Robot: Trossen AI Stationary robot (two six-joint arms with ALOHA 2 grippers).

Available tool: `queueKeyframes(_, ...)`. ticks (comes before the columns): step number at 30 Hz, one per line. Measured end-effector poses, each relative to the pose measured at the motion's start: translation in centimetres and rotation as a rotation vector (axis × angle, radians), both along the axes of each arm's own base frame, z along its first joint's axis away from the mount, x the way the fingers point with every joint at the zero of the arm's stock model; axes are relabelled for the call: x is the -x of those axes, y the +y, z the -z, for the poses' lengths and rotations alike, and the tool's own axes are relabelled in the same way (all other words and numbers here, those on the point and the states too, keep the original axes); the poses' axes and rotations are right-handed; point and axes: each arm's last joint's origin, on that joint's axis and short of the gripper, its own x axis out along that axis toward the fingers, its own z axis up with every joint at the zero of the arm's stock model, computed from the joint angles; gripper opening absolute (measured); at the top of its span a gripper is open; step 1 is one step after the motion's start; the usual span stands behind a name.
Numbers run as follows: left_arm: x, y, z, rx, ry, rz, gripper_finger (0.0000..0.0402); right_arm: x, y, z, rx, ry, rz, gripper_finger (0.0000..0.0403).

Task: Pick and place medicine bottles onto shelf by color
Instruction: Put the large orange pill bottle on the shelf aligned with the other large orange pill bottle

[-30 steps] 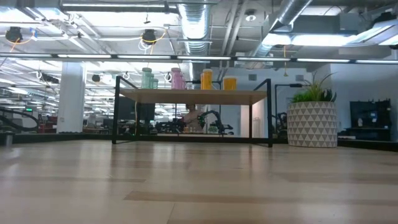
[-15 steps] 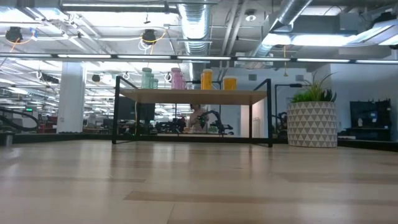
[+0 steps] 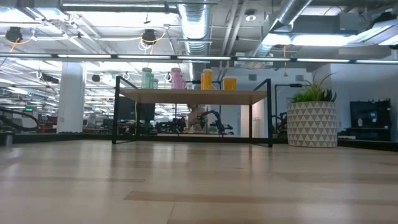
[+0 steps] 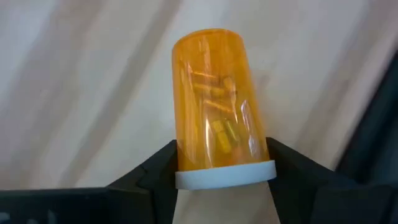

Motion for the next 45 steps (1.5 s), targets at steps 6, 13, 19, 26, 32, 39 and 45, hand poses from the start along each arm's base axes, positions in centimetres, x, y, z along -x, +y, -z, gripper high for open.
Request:
queueKeyframes(6, -0.2, 1.8, -3.6, -0.045, 0.006, 0.013, 0.0181, -0.1, -0.2, 0.0, 0.001, 0.0, 0.005, 0.0281)
queueKeyframes(13, -2.0, 5.1, -9.1, -0.086, -0.022, 0.128, 0.0201, -0.7, -1.3, 0.0, -0.001, -0.004, 0.052, 0.0281)
queueKeyframes(19, -4.6, 8.3, -12.2, -0.095, 0.014, 0.228, 0.0183, -1.1, -2.5, 0.3, 0.041, 0.022, 0.105, 0.0281)
queueKeyframes(26, -7.1, 11.3, -13.1, -0.237, 0.135, 0.442, 0.0197, -2.2, -7.4, 1.9, 0.174, 0.174, 0.222, 0.0281)
queueKeyframes(32, -9.4, 14.0, -13.0, -0.279, 0.225, 0.493, 0.0198, -1.4, -11.1, 1.8, 0.194, 0.351, 0.327, 0.0281)
queueKeyframes(39, -11.8, 15.7, -12.9, -0.208, 0.221, 0.573, 0.0189, 2.3, -9.4, -1.3, 0.283, 0.368, 0.424, 0.0281)
queueKeyframes(45, -14.0, 14.6, -12.7, -0.132, 0.005, 0.643, 0.0191, 7.3, -5.4, -3.8, 0.299, 0.314, 0.501, 0.0281)
